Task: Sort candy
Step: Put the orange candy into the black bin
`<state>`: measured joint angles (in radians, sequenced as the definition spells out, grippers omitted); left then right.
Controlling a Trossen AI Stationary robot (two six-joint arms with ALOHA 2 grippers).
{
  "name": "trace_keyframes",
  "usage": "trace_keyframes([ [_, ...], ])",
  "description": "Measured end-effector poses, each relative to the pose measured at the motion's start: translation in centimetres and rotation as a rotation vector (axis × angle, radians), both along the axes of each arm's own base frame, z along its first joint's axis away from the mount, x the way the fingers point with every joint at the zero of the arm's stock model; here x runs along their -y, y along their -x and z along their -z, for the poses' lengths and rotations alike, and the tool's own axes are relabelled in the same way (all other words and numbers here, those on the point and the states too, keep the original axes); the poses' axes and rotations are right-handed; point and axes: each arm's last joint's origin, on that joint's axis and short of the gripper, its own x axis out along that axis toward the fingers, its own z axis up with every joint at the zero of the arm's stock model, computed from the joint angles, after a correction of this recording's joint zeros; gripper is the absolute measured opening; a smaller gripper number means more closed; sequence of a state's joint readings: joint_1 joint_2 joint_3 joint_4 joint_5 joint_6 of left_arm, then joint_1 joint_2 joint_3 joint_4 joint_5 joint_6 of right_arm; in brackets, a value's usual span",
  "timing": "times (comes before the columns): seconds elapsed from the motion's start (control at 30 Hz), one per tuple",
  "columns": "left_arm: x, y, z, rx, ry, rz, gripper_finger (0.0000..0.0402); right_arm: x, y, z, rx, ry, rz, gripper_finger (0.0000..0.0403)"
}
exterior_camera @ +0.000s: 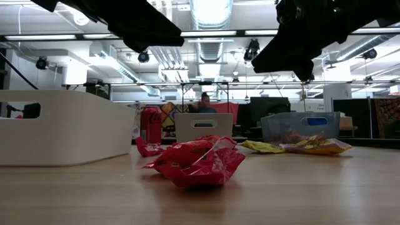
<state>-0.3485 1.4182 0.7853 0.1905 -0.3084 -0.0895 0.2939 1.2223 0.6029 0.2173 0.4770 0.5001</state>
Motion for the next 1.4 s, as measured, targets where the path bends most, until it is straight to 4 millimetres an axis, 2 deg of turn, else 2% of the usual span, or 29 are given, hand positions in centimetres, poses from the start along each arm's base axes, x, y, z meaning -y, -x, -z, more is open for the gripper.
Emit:
trace_keyframes([
  [0.13, -0.2, 0.0, -0.2, 0.015, -0.038, -0.044, 0.0103, -0.4, -1.5, 0.1, 0.097, 0.113, -0.036, 0.0093],
  [0.23, -0.5, 0.2, -0.3, 0.018, -0.078, -0.116, 0.0103, -0.8, -2.7, 1.0, 0.135, 0.194, -0.068, 0.0093],
  [0.47, -0.8, 0.8, -0.7, -0.009, -0.104, -0.138, 0.0103, -1.1, -4.7, 3.9, 0.068, 0.229, -0.065, 0.0095],
  [0.6, -1.0, 1.2, -1.0, -0.015, -0.127, -0.175, 0.0103, -1.6, -6.4, 4.9, 0.026, 0.279, -0.065, 0.0119],
  [0.77, -1.1, 1.3, -0.9, -0.029, -0.143, -0.190, 0.0103, -1.3, -8.2, 5.8, -0.023, 0.297, -0.035, 0.0168],
  [0.93, -1.2, 1.5, -0.6, -0.051, -0.147, -0.192, 0.0103, -0.9, -8.4, 6.2, -0.113, 0.274, -0.006, 0.0207],
  [1.13, -1.2, 1.5, -0.3, -0.058, -0.148, -0.193, 0.0103, -0.9, -8.3, 7.1, -0.159, 0.277, -0.007, 0.0216],
  [1.4, -1.2, 1.4, -0.3, -0.041, -0.138, -0.197, 0.0103, -1.2, -9.2, 10.9, -0.254, 0.289, -0.011, 0.0205],
])
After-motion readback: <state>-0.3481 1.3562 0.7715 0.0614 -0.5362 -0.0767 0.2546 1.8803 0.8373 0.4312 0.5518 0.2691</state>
